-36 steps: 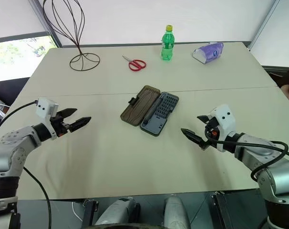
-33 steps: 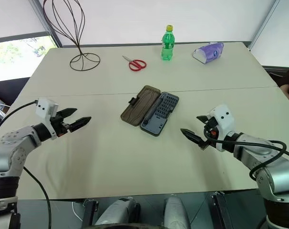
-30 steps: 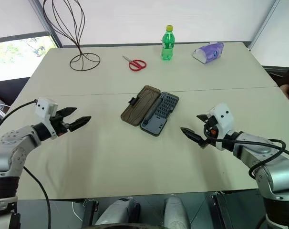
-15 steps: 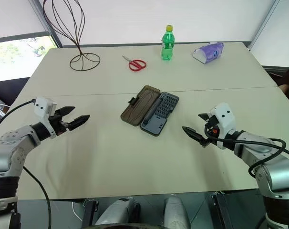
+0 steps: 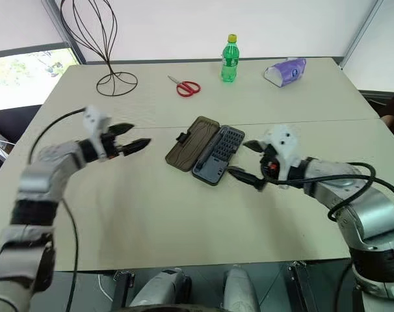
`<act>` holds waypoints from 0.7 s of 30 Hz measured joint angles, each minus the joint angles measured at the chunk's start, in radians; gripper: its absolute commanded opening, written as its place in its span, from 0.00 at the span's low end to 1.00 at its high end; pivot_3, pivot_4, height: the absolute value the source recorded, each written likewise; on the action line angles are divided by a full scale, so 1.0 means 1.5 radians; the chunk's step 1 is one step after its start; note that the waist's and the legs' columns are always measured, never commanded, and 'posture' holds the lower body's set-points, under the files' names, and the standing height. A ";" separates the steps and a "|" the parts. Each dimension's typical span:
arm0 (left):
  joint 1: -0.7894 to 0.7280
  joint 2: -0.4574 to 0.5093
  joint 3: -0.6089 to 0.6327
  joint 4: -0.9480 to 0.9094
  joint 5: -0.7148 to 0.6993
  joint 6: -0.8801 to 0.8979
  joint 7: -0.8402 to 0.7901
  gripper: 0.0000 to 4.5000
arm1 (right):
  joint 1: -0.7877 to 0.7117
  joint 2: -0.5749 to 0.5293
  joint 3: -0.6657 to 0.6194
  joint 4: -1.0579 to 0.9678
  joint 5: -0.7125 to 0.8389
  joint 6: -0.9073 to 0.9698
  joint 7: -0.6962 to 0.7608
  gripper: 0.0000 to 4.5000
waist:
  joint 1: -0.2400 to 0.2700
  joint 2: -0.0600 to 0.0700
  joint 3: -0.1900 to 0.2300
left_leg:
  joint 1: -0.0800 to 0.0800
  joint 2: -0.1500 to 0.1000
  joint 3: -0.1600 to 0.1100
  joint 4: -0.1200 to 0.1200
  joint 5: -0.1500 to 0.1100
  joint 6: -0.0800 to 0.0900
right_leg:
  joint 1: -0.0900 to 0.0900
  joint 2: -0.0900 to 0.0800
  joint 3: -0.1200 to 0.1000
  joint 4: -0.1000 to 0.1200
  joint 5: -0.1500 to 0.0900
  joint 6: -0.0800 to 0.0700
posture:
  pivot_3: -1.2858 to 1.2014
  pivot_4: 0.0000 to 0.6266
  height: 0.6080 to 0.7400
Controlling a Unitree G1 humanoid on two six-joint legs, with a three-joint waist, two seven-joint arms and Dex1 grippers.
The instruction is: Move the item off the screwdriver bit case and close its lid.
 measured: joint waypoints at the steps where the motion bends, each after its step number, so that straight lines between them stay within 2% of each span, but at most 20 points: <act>1: -0.022 -0.013 -0.015 0.041 0.011 -0.003 -0.011 0.99 | -0.001 0.005 0.010 -0.001 -0.001 0.003 -0.003 1.00 | -0.001 0.000 0.000 | 0.000 0.000 0.000 0.000 0.000 0.000 | 0.000 0.000 0.000 0.000 0.000 0.000 | 0.52 0.24 1.00; 7: -0.126 -0.077 -0.073 0.311 0.098 -0.071 -0.017 0.99 | 0.006 0.032 0.034 -0.012 -0.011 0.008 -0.044 1.00 | -0.004 -0.001 0.001 | -0.001 0.000 0.000 -0.001 0.000 0.000 | -0.002 0.000 -0.001 0.000 0.000 0.000 | 0.52 0.24 1.00; 13: -0.199 -0.111 -0.082 0.447 0.152 -0.143 -0.014 0.99 | 0.046 0.055 0.028 -0.067 -0.009 0.024 -0.099 1.00 | 0.001 -0.002 0.000 | -0.001 -0.001 0.000 0.002 0.000 0.000 | -0.001 0.000 -0.001 0.001 0.000 0.000 | 0.52 0.24 1.00; 16: -0.210 -0.122 -0.086 0.474 0.169 -0.169 -0.014 0.81 | 0.052 0.058 0.027 -0.075 -0.009 0.029 -0.115 1.00 | 0.002 -0.002 0.000 | -0.001 -0.001 0.000 0.004 0.000 0.000 | 0.000 0.001 -0.001 0.001 0.000 0.000 | 0.52 0.24 1.00; 21: -0.221 -0.137 -0.090 0.495 0.190 -0.188 -0.023 0.26 | 0.056 0.058 0.023 -0.079 -0.008 0.030 -0.127 1.00 | 0.000 -0.002 0.000 | -0.001 -0.001 0.000 0.004 0.000 0.000 | 0.000 0.000 0.000 0.002 0.000 0.000 | 0.52 0.24 1.00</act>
